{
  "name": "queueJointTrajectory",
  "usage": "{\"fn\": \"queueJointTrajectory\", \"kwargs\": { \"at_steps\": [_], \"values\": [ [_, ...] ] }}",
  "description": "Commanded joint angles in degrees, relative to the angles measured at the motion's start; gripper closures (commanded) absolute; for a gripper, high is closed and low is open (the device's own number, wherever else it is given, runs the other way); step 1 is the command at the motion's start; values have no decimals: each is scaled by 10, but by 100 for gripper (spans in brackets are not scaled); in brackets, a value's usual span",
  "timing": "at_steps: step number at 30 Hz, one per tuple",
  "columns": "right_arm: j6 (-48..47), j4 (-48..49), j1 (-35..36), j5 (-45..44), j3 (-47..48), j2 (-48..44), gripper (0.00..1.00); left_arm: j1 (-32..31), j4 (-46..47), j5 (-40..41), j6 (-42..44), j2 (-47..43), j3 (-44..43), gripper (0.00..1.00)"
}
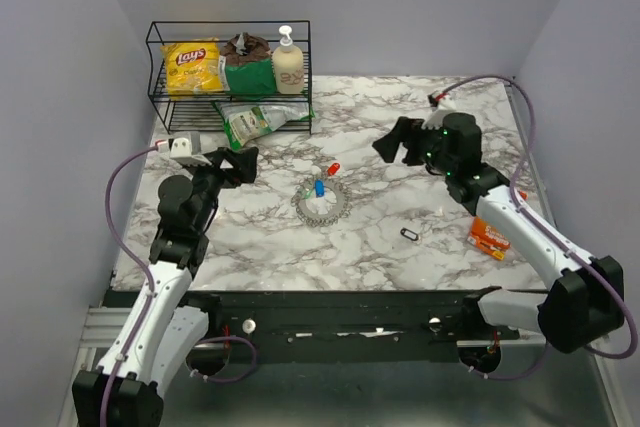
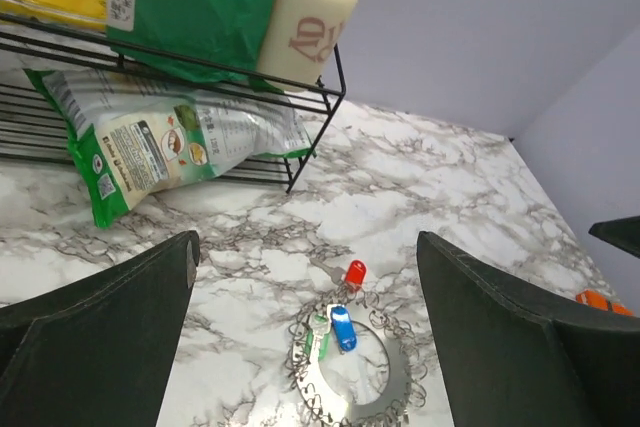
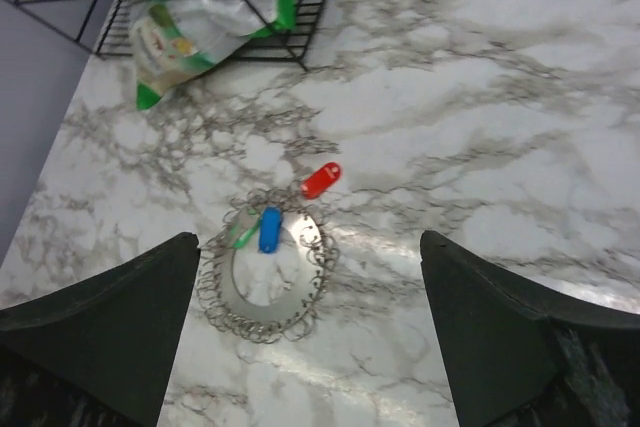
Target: Put the keys on the keyring
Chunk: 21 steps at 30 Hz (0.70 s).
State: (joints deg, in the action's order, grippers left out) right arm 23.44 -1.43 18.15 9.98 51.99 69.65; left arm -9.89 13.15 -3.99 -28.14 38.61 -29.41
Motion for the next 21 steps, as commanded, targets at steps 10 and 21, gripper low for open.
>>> {"fn": "queueJointTrajectory", "kwargs": {
  "at_steps": [10,21],
  "values": [
    [-37,-13,131,-9,12,146,2,-12,-113,-22,-58,230,-107,1],
    [-73,38,141,46,-27,177,6,-5,-84,-23,-80,293,-110,1]
  ]
}}
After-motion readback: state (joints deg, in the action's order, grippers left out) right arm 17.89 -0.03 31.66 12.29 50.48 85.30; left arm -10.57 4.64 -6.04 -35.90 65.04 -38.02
